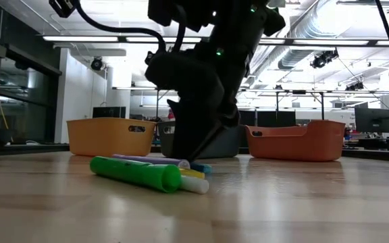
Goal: Pick & Place Markers
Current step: Put the blue pen into the yellow bin
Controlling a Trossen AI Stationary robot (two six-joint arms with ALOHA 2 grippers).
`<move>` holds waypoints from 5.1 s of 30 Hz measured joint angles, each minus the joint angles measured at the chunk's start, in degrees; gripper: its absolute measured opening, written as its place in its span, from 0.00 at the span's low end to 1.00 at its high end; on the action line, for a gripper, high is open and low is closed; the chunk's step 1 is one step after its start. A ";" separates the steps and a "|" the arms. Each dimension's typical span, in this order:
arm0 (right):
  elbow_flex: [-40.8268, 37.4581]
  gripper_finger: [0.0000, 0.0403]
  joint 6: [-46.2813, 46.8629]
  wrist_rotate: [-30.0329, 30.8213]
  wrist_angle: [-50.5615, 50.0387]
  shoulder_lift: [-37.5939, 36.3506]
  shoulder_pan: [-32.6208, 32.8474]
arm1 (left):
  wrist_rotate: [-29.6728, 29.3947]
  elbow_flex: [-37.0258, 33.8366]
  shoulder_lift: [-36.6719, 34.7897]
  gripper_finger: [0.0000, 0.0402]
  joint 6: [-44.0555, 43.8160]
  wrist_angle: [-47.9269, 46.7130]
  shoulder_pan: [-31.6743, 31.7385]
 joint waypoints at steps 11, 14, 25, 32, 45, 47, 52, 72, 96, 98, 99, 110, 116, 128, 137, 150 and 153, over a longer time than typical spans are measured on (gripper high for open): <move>-0.11 0.06 -0.35 0.34 -2.39 0.04 -1.31 | -0.74 0.00 0.00 0.21 0.00 -1.68 0.00; -0.15 0.06 0.78 0.80 -2.39 0.02 -1.31 | -1.10 0.00 0.00 0.21 -0.02 -1.67 0.00; -0.41 0.06 1.35 6.37 -4.16 -1.73 -1.60 | -4.52 0.00 0.05 0.21 -0.02 -1.96 0.00; -0.72 0.06 -0.90 9.86 -6.85 -5.10 -3.63 | -8.35 0.00 0.90 0.21 -0.02 -1.59 0.00; -0.42 0.06 -9.54 14.42 -1.07 -18.39 -8.39 | -13.20 -0.02 8.42 0.21 0.33 5.70 0.00; -0.42 0.06 -11.41 14.24 0.72 -20.86 -9.08 | -13.45 -0.02 10.07 0.21 1.35 8.73 0.00; -0.35 0.06 -15.61 13.99 3.85 -26.58 -10.17 | -15.08 -0.02 15.20 0.21 2.89 16.25 0.00; -0.31 0.06 -25.63 11.11 5.99 -38.77 -10.84 | -21.03 0.00 36.20 0.21 3.03 53.60 0.02; -0.26 0.06 -29.08 6.20 6.36 -41.05 -13.63 | -27.17 0.00 37.09 0.55 7.96 60.23 0.07; -0.26 0.06 -29.62 5.74 7.59 -41.03 -13.81 | -27.19 0.00 37.09 0.55 7.96 60.33 0.07; -0.26 0.06 -29.98 5.72 8.36 -41.03 -13.81 | -27.21 0.00 37.09 0.55 7.96 60.41 0.07; -0.20 0.06 -30.17 2.41 13.03 -37.98 -14.98 | -27.78 0.00 37.09 0.55 7.96 60.38 0.07; -0.20 0.06 -30.18 1.59 14.98 -36.74 -15.41 | -27.76 0.00 37.09 0.55 7.71 60.38 0.07; -0.22 0.06 -28.52 -1.23 15.88 -36.50 -16.04 | -27.69 0.00 37.09 0.55 7.54 61.93 0.07; -0.22 0.06 -28.54 -0.04 15.82 -36.30 -16.02 | -27.66 0.00 37.09 0.52 7.52 62.08 0.07; -0.22 0.06 -28.53 -1.07 15.93 -36.30 -16.02 | -27.62 0.00 37.09 0.12 7.56 62.00 0.07; -0.22 0.06 -28.68 -1.09 15.83 -36.33 -16.02 | -27.57 0.00 37.09 0.10 7.52 61.96 0.07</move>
